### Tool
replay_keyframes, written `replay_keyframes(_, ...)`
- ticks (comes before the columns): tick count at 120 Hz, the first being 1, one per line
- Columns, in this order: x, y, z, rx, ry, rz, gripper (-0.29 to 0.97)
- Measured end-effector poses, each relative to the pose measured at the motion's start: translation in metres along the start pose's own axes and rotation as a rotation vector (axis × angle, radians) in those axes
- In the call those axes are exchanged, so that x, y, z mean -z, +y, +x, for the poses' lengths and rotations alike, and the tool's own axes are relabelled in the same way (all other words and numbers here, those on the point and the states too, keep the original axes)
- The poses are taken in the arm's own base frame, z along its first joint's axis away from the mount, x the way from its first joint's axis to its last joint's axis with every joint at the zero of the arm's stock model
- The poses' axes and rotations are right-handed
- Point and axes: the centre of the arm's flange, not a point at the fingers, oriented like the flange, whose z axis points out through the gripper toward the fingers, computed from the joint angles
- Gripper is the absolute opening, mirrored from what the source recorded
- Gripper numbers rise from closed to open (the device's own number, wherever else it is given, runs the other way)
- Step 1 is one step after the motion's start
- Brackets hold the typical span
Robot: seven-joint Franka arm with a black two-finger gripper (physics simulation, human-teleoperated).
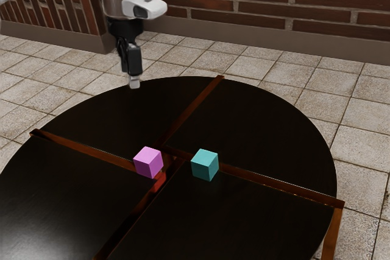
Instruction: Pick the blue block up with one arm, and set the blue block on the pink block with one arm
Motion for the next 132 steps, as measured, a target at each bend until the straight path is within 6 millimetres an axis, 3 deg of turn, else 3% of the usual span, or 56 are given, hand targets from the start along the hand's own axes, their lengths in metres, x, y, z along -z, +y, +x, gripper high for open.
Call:
replay_keyframes(16,0.006,-0.002,0.004,-0.079,0.045,0.026,0.68)
replay_keyframes(26,0.021,0.009,-0.025,-0.119,0.077,0.049,0.68)
replay_keyframes(37,0.01,0.027,-0.037,-0.211,0.053,0.049,0.68)
replay_keyframes(50,-0.027,0.08,0.014,-0.451,0.02,0.028,0.68)
replay_keyframes(64,-0.062,0.115,0.08,-0.677,0.056,-0.007,0.68)
replay_keyframes(68,-0.072,0.101,0.099,-0.697,0.07,-0.019,0.68)
replay_keyframes(76,-0.097,0.044,0.114,-0.677,0.096,-0.039,0.68)
replay_keyframes(83,-0.114,0.023,0.126,-0.699,0.116,-0.039,0.68)
replay_keyframes(102,-0.135,0.008,0.165,-0.823,0.119,0.045,0.68)
replay_keyframes(118,-0.194,-0.016,0.188,-0.88,0.093,0.028,0.68)
replay_keyframes(132,-0.229,-0.028,0.198,-0.92,0.088,0.02,0.68)
